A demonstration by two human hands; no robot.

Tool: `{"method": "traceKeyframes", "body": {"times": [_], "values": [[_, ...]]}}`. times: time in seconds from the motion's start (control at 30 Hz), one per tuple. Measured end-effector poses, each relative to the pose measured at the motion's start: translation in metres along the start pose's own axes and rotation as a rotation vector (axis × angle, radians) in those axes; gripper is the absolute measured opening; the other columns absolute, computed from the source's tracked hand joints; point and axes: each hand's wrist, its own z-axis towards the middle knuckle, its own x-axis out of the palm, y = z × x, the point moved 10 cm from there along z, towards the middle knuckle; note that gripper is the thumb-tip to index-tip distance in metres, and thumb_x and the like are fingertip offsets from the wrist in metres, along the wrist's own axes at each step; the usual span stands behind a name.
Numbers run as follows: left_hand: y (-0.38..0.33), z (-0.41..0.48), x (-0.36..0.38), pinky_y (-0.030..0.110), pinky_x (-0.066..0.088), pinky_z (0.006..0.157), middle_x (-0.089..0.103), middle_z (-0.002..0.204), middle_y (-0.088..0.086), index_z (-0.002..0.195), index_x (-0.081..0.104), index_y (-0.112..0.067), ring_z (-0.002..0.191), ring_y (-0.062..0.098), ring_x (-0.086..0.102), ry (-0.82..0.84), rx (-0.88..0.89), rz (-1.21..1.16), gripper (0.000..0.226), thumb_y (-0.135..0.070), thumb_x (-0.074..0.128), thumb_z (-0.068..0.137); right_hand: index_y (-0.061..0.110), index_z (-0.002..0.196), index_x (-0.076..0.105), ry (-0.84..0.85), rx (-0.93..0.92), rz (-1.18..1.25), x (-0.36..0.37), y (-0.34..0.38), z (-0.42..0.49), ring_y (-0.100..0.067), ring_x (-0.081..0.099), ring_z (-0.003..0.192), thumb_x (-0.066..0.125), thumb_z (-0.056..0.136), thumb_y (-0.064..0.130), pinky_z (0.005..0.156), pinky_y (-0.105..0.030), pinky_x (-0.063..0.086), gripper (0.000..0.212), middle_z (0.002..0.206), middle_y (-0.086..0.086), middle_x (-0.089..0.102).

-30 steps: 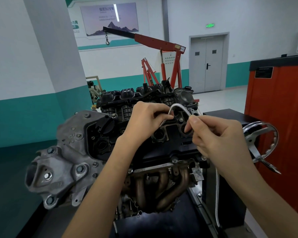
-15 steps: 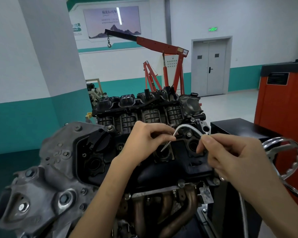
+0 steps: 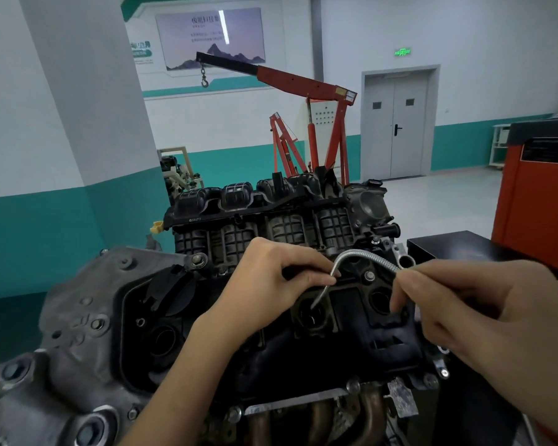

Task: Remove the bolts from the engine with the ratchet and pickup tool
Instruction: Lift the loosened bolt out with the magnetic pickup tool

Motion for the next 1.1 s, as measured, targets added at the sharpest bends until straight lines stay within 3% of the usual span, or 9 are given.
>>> {"method": "traceKeyframes", "body": {"times": [0.23, 0.4, 0.47, 0.67, 0.83, 0.97, 1.1], "values": [[-0.005, -0.001, 0.004, 0.01, 0.05, 0.075, 0.076, 0.086, -0.006, 0.09, 0.078, -0.012, 0.08, -0.003, 0.069, -0.001, 0.07, 0.039, 0.01, -0.011, 0.076, 0.08, 0.026, 0.065, 0.067, 0.003, -0.027, -0.103, 0.001, -0.003, -0.002, 0.003, 0.03, 0.029, 0.048, 0.076, 0.052, 0.037, -0.004, 0.026, 0.033, 0.034, 0.013, 0.036], [0.011, -0.002, 0.005, 0.014, 0.053, 0.078, 0.076, 0.088, -0.007, 0.092, 0.078, -0.014, 0.082, -0.002, 0.069, 0.019, 0.011, 0.059, 0.011, -0.012, 0.076, 0.081, 0.026, 0.063, 0.066, 0.035, 0.048, -0.034, 0.011, -0.015, 0.008, -0.002, 0.034, 0.033, 0.058, 0.086, 0.052, 0.039, -0.01, 0.031, 0.036, 0.037, 0.0, 0.043], [0.018, -0.004, 0.011, 0.019, 0.054, 0.081, 0.076, 0.089, -0.008, 0.094, 0.078, -0.016, 0.084, -0.001, 0.069, 0.053, -0.025, 0.074, 0.011, -0.014, 0.074, 0.084, 0.024, 0.061, 0.065, 0.049, 0.09, -0.024, 0.015, -0.019, 0.012, -0.002, 0.036, 0.033, 0.052, 0.076, 0.053, 0.04, -0.01, 0.031, 0.035, 0.037, -0.001, 0.045], [0.031, -0.01, 0.028, 0.03, 0.05, 0.084, 0.072, 0.092, -0.011, 0.099, 0.076, -0.021, 0.088, 0.006, 0.064, 0.183, -0.056, 0.257, 0.013, -0.022, 0.07, 0.088, 0.023, 0.061, 0.063, 0.125, 0.2, -0.032, 0.038, -0.045, 0.006, -0.005, 0.036, 0.035, 0.055, 0.087, 0.028, 0.044, -0.011, 0.031, 0.027, 0.038, 0.0, 0.043], [0.026, -0.011, 0.033, 0.026, 0.038, 0.091, 0.07, 0.094, -0.014, 0.096, 0.075, -0.021, 0.092, 0.005, 0.058, 0.227, -0.021, 0.318, 0.011, -0.026, 0.07, 0.089, 0.024, 0.063, 0.066, 0.087, 0.246, 0.059, 0.039, -0.051, -0.01, -0.004, 0.035, 0.037, 0.049, 0.075, 0.047, 0.045, -0.013, 0.032, 0.03, 0.038, 0.001, 0.041], [0.015, -0.012, 0.026, 0.025, 0.041, 0.089, 0.073, 0.09, -0.012, 0.092, 0.076, -0.02, 0.088, 0.004, 0.062, 0.159, 0.007, 0.266, 0.007, -0.021, 0.072, 0.087, 0.022, 0.062, 0.066, 0.013, 0.206, 0.067, 0.029, -0.044, -0.015, -0.004, 0.036, 0.037, 0.052, 0.075, 0.044, 0.051, -0.007, 0.033, 0.028, 0.039, -0.002, 0.042], [-0.001, -0.008, 0.012, 0.019, 0.043, 0.084, 0.073, 0.086, -0.011, 0.09, 0.077, -0.019, 0.085, 0.003, 0.061, 0.089, 0.067, 0.241, 0.009, -0.018, 0.077, 0.081, 0.019, 0.062, 0.067, -0.041, 0.151, 0.101, 0.017, -0.03, -0.018, -0.006, 0.035, 0.037, 0.053, 0.069, 0.048, 0.042, -0.015, 0.032, 0.033, 0.038, -0.005, 0.041]]}}
